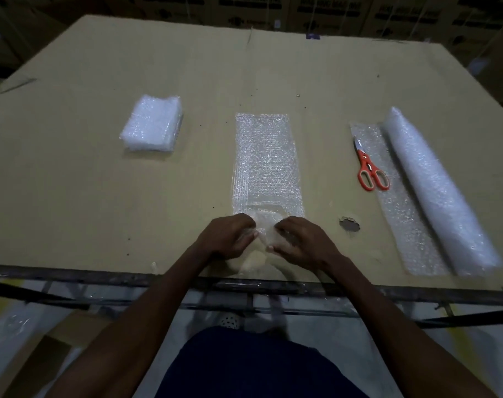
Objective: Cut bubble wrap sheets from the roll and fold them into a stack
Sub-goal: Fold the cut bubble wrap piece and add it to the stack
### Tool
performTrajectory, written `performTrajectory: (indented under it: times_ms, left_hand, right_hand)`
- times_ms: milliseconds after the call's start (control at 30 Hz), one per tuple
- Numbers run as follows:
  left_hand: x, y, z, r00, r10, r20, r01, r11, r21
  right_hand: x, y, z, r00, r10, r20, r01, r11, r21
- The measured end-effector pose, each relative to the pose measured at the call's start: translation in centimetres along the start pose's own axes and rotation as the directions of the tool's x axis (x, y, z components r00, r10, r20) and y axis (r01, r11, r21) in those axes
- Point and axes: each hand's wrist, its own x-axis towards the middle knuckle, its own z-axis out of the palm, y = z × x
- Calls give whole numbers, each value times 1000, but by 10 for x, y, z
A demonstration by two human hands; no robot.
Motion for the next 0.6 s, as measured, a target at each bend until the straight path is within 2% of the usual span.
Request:
performTrajectory:
  times_ms: [233,400,500,600]
  left_hand:
    - [27,6,-13,987,-151,-51,144,983,-109]
    - [48,4,-23,957,-285,-49,257,915,-311]
    - [55,7,-32,948,-317,6,288,855,-432]
    - [63,6,-40,946,-325,-2,289,843,-453]
  right_hand:
    - [10,9,-15,988,-84,-127,74,994,-77]
    - [27,23,-29,967,-231,-108,211,963,-170]
    - [46,28,-42,976,-86,-198,89,996,4]
    - [70,33,-55,988,99,-121,-73,977,202]
